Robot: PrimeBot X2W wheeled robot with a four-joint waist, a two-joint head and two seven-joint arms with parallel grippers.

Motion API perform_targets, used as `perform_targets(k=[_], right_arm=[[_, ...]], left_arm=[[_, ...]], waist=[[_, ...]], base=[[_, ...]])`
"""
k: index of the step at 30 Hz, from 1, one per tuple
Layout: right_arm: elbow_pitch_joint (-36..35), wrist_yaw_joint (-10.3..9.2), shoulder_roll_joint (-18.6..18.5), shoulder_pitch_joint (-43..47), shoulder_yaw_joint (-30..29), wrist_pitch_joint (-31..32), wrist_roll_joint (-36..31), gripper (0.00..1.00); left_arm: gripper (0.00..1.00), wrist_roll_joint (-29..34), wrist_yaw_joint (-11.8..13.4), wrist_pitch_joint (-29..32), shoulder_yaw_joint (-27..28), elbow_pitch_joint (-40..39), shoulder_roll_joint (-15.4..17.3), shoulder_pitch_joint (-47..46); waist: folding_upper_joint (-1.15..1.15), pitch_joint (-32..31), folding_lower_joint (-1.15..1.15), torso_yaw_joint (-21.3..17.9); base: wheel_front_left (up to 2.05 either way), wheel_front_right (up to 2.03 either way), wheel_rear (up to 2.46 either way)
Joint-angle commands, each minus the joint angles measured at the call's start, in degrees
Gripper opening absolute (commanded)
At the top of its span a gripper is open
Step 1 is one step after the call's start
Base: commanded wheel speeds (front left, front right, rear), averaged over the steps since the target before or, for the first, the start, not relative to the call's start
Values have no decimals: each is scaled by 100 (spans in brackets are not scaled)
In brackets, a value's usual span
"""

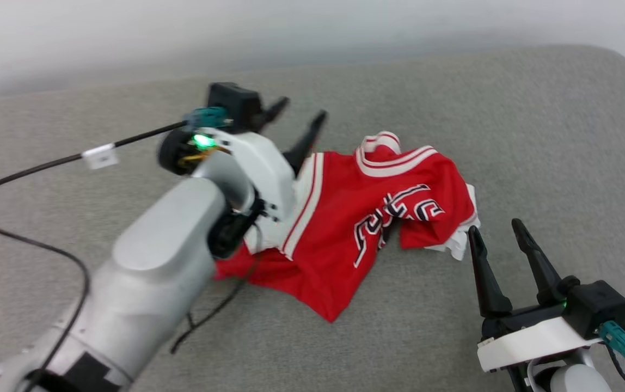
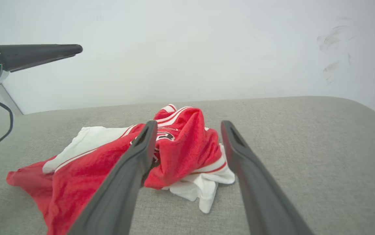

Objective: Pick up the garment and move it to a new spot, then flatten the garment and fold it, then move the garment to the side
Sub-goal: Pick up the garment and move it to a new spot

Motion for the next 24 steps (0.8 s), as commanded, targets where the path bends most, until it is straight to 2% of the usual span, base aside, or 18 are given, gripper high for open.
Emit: perform_targets(k=[1,7,10,14,17,20,22,24], right_arm=[[13,-4,2,89,-72,-12,-38,100],[-44,-4,1,242,-297,-12,-114,100],[-78,-4,1,347,-378,-12,-146,100],[-140,-4,2,446,-455,-12,-183,100],[-189,-4,1,497,-486,-12,-177,100],[-215,-4,1,513,-441,-12,-258,100],[-236,-4,1,518,-429,-12,-244,100],[-247,-4,2,515,-415,-12,-241,100]], left_arm=[[100,163,61,-278,44,-76,212,36],[100,541,563,-1058,229,-569,1110,754],[100,648,861,-1230,371,-1008,1509,1333],[100,784,1325,-1313,587,-1773,1881,2266],[100,1120,1801,-1330,927,-2471,2012,2905],[100,1446,2143,-1326,1353,-3152,1897,3657],[100,1626,2274,-1322,1702,-3526,1751,4078],[100,1769,2290,-1322,1972,-3749,1576,4474]], waist=[[0,-409,0,397],[0,-726,0,691],[0,-823,0,780],[0,-915,0,863],[0,-952,0,886],[0,-1006,0,861],[0,-1042,0,846],[0,-1066,0,829]], base=[[0,0,0],[0,0,0],[0,0,0],[0,0,0],[0,0,0],[0,0,0],[0,0,0],[0,0,0]])
